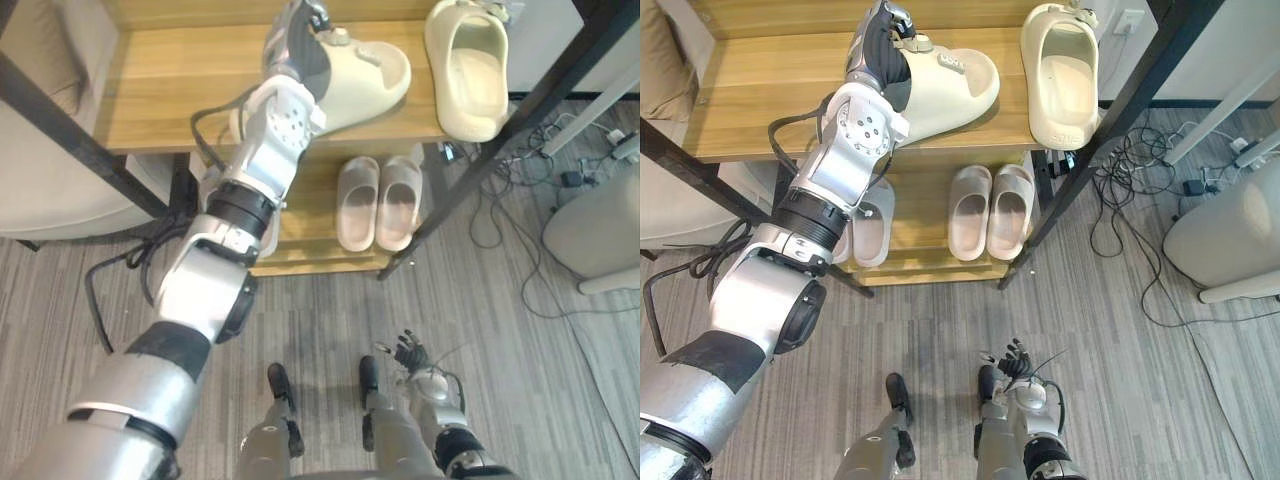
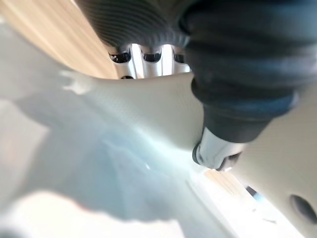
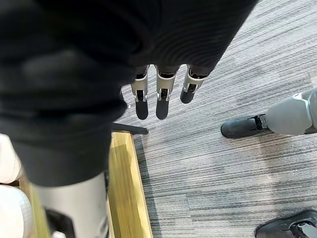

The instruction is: Organize the slippers on the shoe rack

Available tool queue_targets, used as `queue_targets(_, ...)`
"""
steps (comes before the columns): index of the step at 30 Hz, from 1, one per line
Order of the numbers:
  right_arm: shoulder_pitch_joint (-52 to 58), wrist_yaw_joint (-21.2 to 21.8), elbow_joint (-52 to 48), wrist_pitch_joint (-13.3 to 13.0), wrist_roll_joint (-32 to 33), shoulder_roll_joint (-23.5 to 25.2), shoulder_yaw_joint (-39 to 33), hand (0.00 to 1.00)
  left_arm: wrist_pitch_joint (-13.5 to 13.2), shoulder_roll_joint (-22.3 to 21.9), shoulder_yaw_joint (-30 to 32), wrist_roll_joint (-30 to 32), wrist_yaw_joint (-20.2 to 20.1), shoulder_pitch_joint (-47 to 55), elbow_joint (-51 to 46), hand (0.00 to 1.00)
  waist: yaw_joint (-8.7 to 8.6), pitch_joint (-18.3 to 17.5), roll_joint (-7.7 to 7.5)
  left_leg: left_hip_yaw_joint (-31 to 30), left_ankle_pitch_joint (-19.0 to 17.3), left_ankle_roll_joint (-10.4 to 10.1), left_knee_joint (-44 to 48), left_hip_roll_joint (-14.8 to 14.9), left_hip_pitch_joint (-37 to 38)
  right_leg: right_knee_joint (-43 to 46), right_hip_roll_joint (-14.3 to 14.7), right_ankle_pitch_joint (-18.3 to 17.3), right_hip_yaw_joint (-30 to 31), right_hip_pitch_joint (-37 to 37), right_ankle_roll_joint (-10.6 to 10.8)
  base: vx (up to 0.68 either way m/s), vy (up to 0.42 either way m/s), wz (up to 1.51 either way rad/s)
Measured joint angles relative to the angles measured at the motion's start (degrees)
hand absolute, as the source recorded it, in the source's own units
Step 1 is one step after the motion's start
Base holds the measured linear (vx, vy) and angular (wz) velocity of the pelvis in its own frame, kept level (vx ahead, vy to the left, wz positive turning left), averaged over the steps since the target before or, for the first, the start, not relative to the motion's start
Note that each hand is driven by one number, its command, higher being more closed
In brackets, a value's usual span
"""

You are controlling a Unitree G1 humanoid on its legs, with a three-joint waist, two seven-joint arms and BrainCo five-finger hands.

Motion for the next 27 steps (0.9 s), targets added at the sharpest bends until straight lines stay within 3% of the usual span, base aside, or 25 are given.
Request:
queue_targets(17,0.1,-0.3,0.4,0.0,0.1,-0.5,-2.0,0.00,-1.4,2.3,4.3,-2.2,0.6,-0.3,0.0,1.00,-0.99,-2.2,0.81,2.1,0.0,0.4,0.0,-0.6,-3.8,-0.9,-0.3,1.7,2.4,-4.7,0.8,0.03,0.059,-0.06)
queue_targets(18,0.1,-0.3,0.4,0.0,0.2,-0.5,-2.0,0.00,-1.4,2.4,4.3,-2.2,0.6,-0.3,-0.1,0.00,-1.06,-2.2,0.78,2.1,0.0,0.4,0.0,-0.6,-3.7,-0.9,-0.3,1.7,2.4,-4.7,0.8,0.05,0.061,0.01)
queue_targets(27,0.1,0.2,0.4,-0.1,1.2,-0.3,-2.0,0.00,-1.6,2.6,4.3,-4.1,0.7,-0.3,0.0,0.00,-2.39,-2.3,0.55,2.0,0.1,0.5,0.0,-1.2,-3.9,-0.9,-0.9,1.8,2.4,-4.7,1.1,0.06,0.075,0.01)
